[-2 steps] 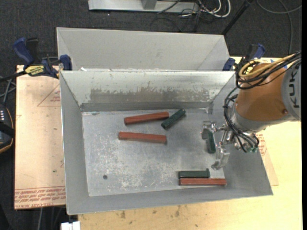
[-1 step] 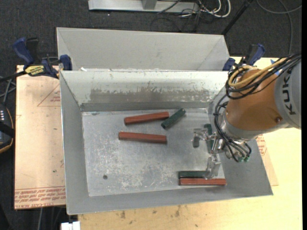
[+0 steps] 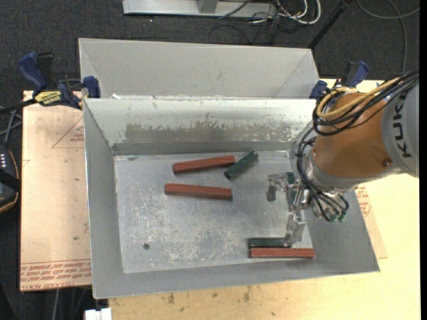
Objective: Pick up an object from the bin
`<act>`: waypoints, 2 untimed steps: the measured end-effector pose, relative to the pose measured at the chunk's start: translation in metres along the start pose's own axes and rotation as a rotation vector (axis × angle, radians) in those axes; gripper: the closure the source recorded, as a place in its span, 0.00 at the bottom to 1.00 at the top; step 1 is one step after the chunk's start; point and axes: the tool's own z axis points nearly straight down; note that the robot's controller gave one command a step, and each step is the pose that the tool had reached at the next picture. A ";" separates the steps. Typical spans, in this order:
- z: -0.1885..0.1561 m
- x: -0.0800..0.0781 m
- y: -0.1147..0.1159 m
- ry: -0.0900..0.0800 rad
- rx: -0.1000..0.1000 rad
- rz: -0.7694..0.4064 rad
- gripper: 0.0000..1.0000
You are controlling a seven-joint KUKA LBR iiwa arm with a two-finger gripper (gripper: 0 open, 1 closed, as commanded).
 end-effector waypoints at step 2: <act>0.091 0.026 0.010 -0.002 0.002 -0.045 1.00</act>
Offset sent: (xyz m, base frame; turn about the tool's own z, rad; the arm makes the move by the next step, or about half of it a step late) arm -0.0262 0.0109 -0.0816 -0.0630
